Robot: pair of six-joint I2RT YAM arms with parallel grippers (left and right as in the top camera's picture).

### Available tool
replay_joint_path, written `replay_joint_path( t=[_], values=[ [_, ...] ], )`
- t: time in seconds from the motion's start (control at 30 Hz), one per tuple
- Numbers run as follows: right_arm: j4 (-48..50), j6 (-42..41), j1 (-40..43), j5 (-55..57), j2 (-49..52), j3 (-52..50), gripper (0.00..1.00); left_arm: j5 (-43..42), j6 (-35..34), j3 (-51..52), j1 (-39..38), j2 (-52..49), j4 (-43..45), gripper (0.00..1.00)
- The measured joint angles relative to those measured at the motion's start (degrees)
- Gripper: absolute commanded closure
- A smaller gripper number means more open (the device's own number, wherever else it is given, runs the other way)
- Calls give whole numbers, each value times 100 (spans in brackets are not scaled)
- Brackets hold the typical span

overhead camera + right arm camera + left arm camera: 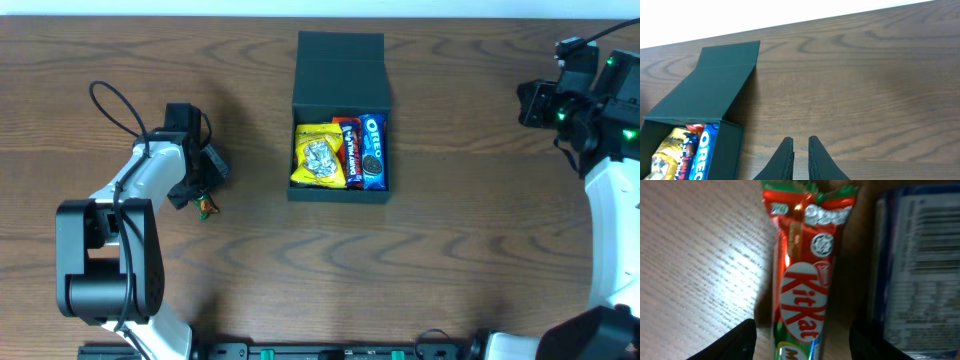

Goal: Pack container
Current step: 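Grasp the red KitKat bar with the left gripper, then carry the KitKat right and lower it into the box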

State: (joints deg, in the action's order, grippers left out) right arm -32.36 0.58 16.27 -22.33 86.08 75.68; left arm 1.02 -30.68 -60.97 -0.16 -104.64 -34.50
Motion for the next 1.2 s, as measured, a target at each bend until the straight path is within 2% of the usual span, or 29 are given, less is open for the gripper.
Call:
replay_joint_path(
  t=[0.13, 0.23, 0.3, 0.43, 0.6, 0.67, 0.8, 0.93, 1.07, 1.2],
  values=[
    [0, -13, 0, 2, 0, 0, 88, -33, 94, 0, 0, 0, 46, 37],
    [0, -13, 0, 2, 0, 0, 88, -48, 116, 0, 0, -17, 52, 48],
    [0, -13, 0, 2, 0, 0, 88, -61, 138, 2, 0, -39, 50, 50],
    [0, -13, 0, 2, 0, 0, 89, -70, 201, 0, 0, -66, 52, 61],
    [-26, -13, 0, 2, 0, 0, 88, -70, 223, 0, 0, -66, 50, 64],
    [-48, -13, 0, 2, 0, 0, 88, -74, 216, 2, 0, -66, 50, 70],
    [-72, -13, 0, 2, 0, 0, 89, -83, 221, 0, 0, -66, 50, 75],
    [-81, -13, 0, 2, 0, 0, 89, -85, 223, 0, 0, -66, 46, 87],
    [-81, -13, 0, 2, 0, 0, 89, -129, 223, -57, 0, -66, -122, 94],
    [-79, -13, 0, 2, 0, 0, 89, -184, 221, -435, 0, -103, -597, 94]
  ],
)
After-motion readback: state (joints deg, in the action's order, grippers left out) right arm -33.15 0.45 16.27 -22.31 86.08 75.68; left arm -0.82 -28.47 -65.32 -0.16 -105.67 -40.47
